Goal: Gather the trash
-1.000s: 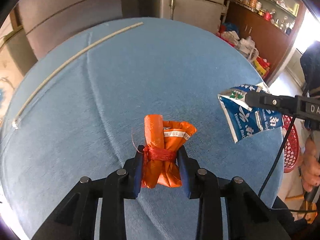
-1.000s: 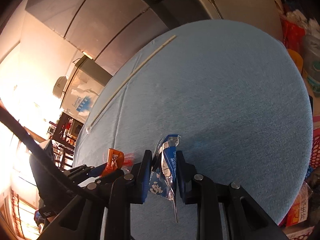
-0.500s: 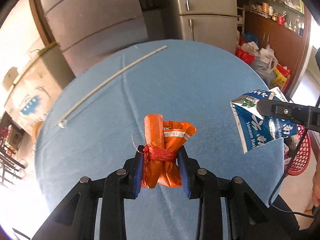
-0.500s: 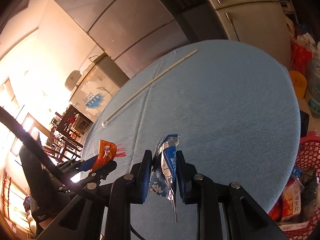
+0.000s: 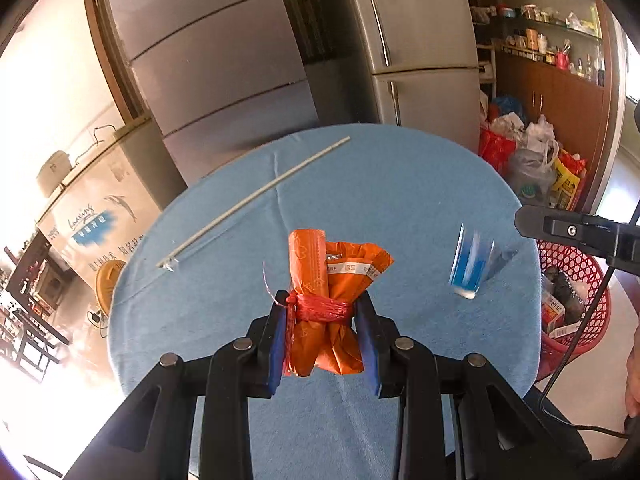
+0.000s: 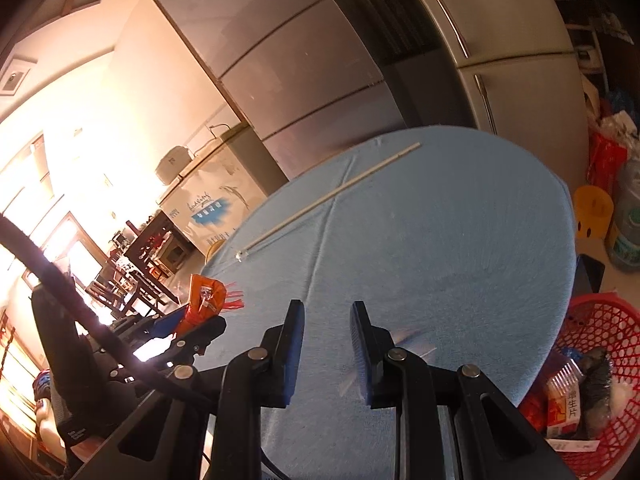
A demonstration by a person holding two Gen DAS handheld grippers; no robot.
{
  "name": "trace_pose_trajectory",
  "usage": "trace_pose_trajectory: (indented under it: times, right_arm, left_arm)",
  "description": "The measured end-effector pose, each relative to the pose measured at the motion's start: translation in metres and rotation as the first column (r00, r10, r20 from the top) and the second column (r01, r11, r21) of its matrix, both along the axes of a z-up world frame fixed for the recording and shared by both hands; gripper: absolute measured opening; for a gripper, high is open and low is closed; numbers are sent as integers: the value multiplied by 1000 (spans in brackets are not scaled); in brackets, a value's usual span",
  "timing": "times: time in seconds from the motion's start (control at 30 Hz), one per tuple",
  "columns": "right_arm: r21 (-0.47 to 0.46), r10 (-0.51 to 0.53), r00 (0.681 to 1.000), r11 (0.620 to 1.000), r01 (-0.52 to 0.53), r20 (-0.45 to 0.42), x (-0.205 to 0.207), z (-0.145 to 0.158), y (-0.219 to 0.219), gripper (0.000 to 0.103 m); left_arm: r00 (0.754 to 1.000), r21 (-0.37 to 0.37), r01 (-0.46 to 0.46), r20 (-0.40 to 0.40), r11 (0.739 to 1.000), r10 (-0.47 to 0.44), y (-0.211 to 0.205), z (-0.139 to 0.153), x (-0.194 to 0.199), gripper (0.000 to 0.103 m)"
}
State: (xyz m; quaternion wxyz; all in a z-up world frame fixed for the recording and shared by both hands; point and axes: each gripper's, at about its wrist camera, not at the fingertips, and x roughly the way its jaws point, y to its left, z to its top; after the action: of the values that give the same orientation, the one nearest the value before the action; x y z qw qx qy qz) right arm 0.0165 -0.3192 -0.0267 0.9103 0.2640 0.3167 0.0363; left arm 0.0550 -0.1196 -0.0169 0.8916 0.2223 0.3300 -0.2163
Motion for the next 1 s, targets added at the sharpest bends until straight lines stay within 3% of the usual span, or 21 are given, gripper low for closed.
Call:
trace_pose_trajectory:
  times: [0.13,0.37,0.47,0.53,0.63,1.0]
  right_arm:
    - [-18,-17,1000,1000,16,-8,-6,3,-1,26]
    - [90,-166,981,981,174,-99,-14,-26,-55,30]
    - [155,-226,962,956,249,-154,-17,-47,-87,41]
    - [231,-234,950,932,279,-205,-15,-67,-108,77]
    - [284,-269,937,902,326,-222,-11,-85,-125,77]
    - [91,-249,907,951,296,-340,67,-111,-118,77]
  left_arm:
    - [1000,-4,-7,0,1000,7,4,3,-5,34]
    - [999,-28,-19,-32,999,18,12,0,-3,34]
    - [998,-32,-24,-55,999,23,12,-7,1,34]
    - [998,-35,-26,-66,999,24,11,-9,1,34]
    - [997,-37,-22,-71,999,20,9,-11,-1,34]
    - [996,-41,-34,-88,999,30,11,-14,0,34]
